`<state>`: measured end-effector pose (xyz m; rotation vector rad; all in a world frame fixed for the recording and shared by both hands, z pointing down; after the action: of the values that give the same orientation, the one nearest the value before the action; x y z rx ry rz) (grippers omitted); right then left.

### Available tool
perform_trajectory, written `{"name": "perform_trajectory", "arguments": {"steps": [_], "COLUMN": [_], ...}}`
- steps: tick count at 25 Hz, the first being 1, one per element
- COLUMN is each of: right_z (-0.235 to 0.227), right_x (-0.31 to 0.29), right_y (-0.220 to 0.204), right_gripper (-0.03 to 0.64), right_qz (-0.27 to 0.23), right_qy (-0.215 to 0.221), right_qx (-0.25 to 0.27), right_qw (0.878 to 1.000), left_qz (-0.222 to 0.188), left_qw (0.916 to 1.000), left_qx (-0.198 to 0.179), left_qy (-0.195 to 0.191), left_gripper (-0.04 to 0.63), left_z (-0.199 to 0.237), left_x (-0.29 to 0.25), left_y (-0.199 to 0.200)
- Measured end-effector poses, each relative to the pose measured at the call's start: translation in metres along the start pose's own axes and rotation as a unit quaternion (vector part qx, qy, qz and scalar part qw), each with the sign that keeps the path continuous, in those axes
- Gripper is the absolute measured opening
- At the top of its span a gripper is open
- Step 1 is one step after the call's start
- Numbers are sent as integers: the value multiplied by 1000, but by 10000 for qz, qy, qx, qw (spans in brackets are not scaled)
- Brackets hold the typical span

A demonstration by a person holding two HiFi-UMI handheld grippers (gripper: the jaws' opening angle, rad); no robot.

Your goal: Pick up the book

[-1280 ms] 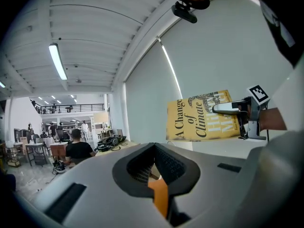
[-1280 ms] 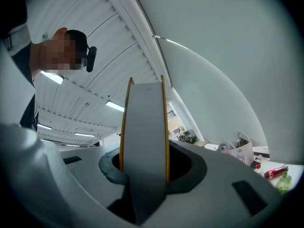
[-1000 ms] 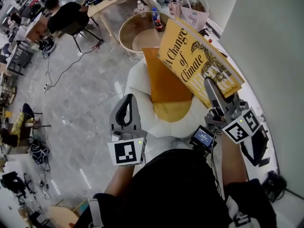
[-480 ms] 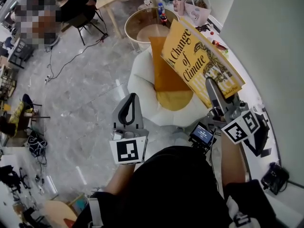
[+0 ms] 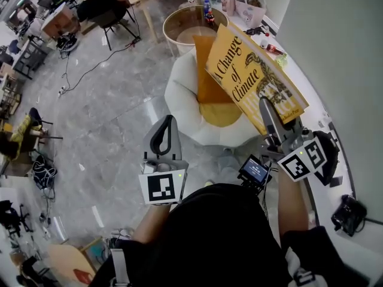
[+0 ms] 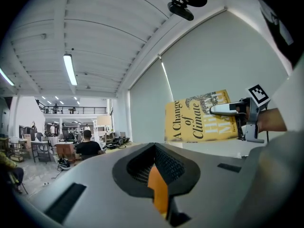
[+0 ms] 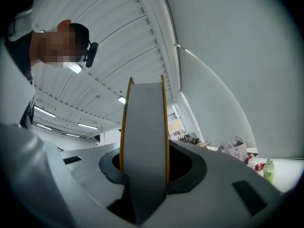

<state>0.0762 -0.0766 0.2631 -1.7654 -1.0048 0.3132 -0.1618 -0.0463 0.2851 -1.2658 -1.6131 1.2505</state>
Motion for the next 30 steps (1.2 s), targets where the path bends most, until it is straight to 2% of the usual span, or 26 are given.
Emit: {"name": "perform_trajectory", "arguments": {"steps": [8,16,26,30], "right_z": [39,56,0,-7], "right_x": [29,49,136,151], "right_y": [3,18,71,82], "right_gripper": [150,150,150,150], "right_qz": [-22,-113,2,7], "right_qy": [63,97,-20,-81], "right_qx": [89,179,154,190], "right_qw": [9999,9997,9999,9998], "left_qz": [-64,-133,-17,52], "left_qw": [9999,9998,9999,9999], "left_qx": [40,86,107,119], "left_qy": [99,121,-7,3], "left_gripper": [11,11,11,11], "left_z": [-1,-12,-122,-135], "left_x": [47,64,48,47], "left_y": [6,15,49,54]}}
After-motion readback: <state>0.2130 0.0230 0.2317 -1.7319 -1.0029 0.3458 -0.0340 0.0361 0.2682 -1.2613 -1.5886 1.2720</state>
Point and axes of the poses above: the fingertips, and each gripper's own axes: x backward along the fingers, z to its left, y out of its top, the point moved 2 cm from there along x, backward along the fingers, and after that the axes turned 7 degrees about -x, right-handed, at the moved point
